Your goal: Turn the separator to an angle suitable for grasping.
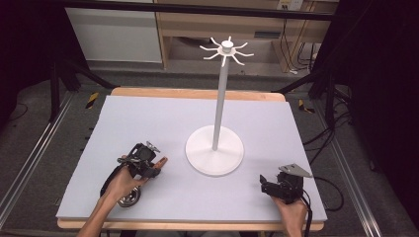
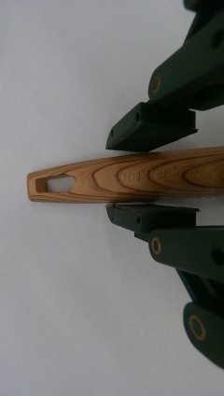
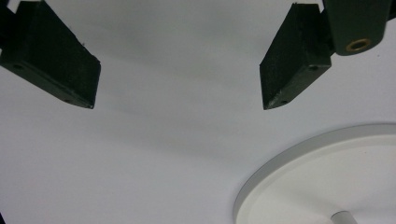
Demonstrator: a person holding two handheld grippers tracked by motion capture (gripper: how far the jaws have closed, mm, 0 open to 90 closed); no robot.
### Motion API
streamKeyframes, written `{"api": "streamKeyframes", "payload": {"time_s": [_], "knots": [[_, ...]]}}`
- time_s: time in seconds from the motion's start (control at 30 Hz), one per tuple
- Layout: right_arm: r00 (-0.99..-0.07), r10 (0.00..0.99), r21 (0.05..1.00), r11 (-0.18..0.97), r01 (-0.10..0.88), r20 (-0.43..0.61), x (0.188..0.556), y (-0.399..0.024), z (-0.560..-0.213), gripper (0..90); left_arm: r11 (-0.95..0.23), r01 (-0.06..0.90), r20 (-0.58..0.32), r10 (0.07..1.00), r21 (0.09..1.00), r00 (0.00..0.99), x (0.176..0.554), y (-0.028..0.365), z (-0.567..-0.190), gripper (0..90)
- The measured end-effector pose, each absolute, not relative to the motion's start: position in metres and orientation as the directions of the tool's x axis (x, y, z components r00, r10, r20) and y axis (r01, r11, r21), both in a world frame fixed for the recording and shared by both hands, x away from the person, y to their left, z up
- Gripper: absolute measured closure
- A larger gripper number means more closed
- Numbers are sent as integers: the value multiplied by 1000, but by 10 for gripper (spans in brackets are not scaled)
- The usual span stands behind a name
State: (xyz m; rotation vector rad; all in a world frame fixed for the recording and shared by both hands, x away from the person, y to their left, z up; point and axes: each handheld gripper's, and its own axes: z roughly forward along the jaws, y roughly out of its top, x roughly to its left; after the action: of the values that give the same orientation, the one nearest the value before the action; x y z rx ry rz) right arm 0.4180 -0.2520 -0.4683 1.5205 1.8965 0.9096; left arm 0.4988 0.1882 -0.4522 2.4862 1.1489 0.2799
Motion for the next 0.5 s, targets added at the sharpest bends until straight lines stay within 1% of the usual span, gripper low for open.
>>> {"api": "streamKeyframes", "payload": {"time_s": [0.2,0.33,0.4,0.5], "knots": [[-217,976,779,132,613,5,418,-251,-468,128,-595,706,8,767,385,641,504,185,-451,612],[-220,975,780,138,610,-1,418,-251,-468,128,-596,691,10,760,409,650,501,188,-452,625],[-223,975,779,144,611,-6,418,-252,-468,128,-582,694,-3,765,425,644,501,191,-453,647],[-220,975,776,142,615,-4,418,-250,-468,128,-580,697,-4,767,422,641,502,191,-452,665]]}}
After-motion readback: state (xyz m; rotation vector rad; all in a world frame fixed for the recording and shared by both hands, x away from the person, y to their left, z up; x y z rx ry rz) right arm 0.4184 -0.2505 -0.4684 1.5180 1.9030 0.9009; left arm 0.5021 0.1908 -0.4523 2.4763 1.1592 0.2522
